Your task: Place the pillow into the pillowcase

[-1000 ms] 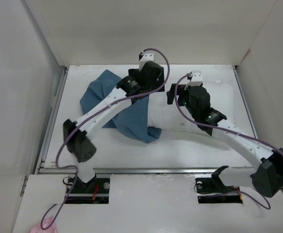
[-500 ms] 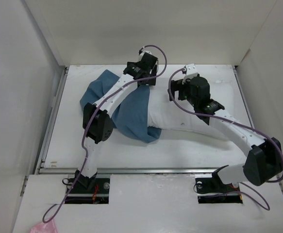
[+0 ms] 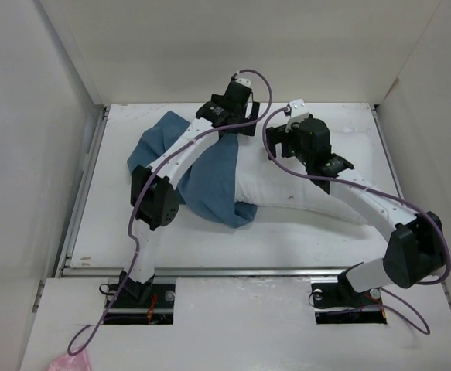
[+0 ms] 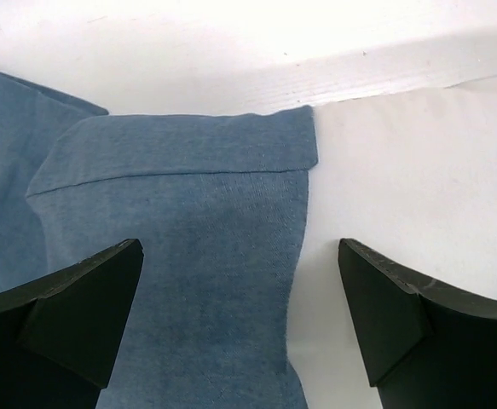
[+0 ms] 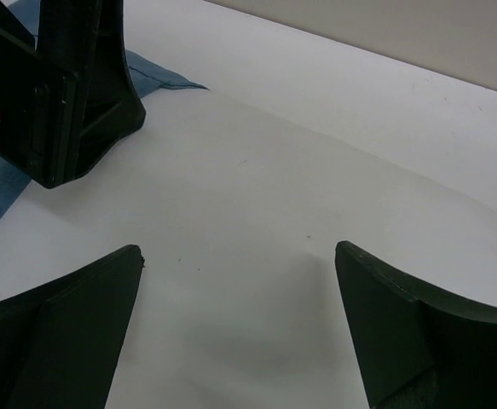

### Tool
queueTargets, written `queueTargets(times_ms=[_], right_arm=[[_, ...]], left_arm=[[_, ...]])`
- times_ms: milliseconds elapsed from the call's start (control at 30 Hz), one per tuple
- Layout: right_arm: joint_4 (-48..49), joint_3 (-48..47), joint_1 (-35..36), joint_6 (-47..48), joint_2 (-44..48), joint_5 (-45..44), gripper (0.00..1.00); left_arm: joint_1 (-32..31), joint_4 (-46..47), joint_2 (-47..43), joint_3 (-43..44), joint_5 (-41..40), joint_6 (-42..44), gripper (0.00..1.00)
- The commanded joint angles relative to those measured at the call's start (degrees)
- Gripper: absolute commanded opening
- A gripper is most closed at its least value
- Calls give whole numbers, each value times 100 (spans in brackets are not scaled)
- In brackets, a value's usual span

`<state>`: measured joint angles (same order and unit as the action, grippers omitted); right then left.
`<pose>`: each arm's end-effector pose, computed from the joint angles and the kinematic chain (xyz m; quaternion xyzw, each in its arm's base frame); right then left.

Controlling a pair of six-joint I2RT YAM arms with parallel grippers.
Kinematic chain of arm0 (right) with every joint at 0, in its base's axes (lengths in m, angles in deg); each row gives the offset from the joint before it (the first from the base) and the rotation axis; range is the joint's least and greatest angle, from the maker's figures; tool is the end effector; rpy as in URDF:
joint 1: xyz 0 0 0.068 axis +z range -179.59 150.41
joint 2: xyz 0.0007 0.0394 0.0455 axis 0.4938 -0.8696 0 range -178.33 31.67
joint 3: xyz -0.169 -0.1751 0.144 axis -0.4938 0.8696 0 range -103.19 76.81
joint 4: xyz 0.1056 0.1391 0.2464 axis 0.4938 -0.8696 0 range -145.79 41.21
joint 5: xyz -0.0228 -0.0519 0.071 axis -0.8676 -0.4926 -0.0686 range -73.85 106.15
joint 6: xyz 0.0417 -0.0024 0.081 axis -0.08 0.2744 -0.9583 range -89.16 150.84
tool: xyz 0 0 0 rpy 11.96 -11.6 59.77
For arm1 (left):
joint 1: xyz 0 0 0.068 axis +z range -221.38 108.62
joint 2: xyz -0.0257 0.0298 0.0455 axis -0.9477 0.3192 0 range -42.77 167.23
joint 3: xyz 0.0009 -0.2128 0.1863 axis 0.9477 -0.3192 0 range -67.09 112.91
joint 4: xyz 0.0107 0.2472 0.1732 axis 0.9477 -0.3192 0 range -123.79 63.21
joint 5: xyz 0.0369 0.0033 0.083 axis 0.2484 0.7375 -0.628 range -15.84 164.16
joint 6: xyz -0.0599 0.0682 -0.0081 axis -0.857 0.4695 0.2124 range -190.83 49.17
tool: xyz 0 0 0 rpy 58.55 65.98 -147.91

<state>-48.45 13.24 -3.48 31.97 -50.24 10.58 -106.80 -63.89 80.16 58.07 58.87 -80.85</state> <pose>0.3817 0.1783 0.3034 -0.1625 0.7921 0.0886 0.5817 0.4850 -0.3185 0.3275 0.1331 0.8707 -0.0683 0.4685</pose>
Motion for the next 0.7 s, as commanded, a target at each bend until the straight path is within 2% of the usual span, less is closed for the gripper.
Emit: queueTargets(times_ms=[0, 100, 200, 233, 300, 367, 400, 500, 533, 567, 600, 667], right_arm=[[309, -6, -62, 46, 350, -68, 100], [361, 47, -124, 46, 413, -120, 100], [362, 47, -176, 98, 413, 29, 100], [309, 47, -176, 290, 343, 142, 100], [239, 47, -176, 502, 255, 580, 100], [169, -6, -176, 800, 36, 924, 100], [168, -6, -176, 801, -70, 1178, 100], [-68, -225, -176, 889, -614, 1487, 100], [-69, -348, -176, 889, -772, 1549, 100], [-147, -436, -176, 889, -1122, 1549, 92], [-200, -506, -176, 654, -1282, 1462, 68], [-201, -568, -176, 591, -1494, 1409, 43]], left_arm=[[-35, 90, -359, -219, 290, 202, 100], [-35, -60, -148, -352, 53, 150, 98], [-35, -139, 63, -352, -351, 27, 88], [-35, -244, 116, -257, -474, 27, 79], [-35, -298, 169, -124, -791, -123, 67], [-35, -368, 240, -18, -791, -123, 58], [-35, -281, 240, -18, -791, -123, 49], [-35, -79, 240, 113, -626, -123, 30], [-35, -17, 240, 114, -564, -62, 15], [-35, 105, 240, 174, -563, -61, 6], [-35, 185, 240, 175, -563, -61, 0], [-35, 247, 240, 253, -510, -61, 0]])
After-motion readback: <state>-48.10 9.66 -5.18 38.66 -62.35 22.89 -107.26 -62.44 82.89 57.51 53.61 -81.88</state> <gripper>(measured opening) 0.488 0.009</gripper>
